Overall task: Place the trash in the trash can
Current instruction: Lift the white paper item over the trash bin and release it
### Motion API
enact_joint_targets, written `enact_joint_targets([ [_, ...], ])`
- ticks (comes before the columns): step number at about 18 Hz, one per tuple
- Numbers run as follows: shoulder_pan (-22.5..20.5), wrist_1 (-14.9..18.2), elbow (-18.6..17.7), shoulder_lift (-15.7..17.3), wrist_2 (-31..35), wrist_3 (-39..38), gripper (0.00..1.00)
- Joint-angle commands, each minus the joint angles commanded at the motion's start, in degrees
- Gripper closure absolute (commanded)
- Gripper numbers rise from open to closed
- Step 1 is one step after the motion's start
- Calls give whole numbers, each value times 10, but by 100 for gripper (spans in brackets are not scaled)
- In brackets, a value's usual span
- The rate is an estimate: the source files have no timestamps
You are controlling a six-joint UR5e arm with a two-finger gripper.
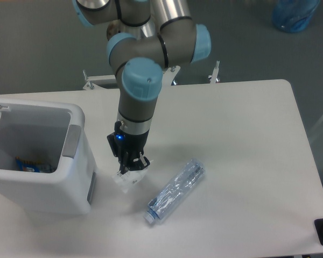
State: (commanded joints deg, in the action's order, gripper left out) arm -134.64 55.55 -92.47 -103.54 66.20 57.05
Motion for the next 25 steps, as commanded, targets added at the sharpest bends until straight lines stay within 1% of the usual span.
enact_joint_targets([
  [2, -17, 0, 18, 6, -43, -25, 100],
  [5, -33, -1, 36, 20, -96, -64, 100],
  [9, -43, -2, 80, 20, -179, -173, 100],
  [12, -42, -3, 98, 20, -208, -216, 100],
  [14, -39, -3, 99, 20, -226, -243, 100],
  [17, -40, -4, 99, 30, -293, -286, 100],
  [19, -40, -4, 99, 33, -342, -288, 100],
  [21, -38, -5, 96, 33, -371, -288, 100],
  [23, -32, -8, 85, 42, -375, -286, 100],
  [25, -21, -13, 51, 61, -374, -260, 100],
])
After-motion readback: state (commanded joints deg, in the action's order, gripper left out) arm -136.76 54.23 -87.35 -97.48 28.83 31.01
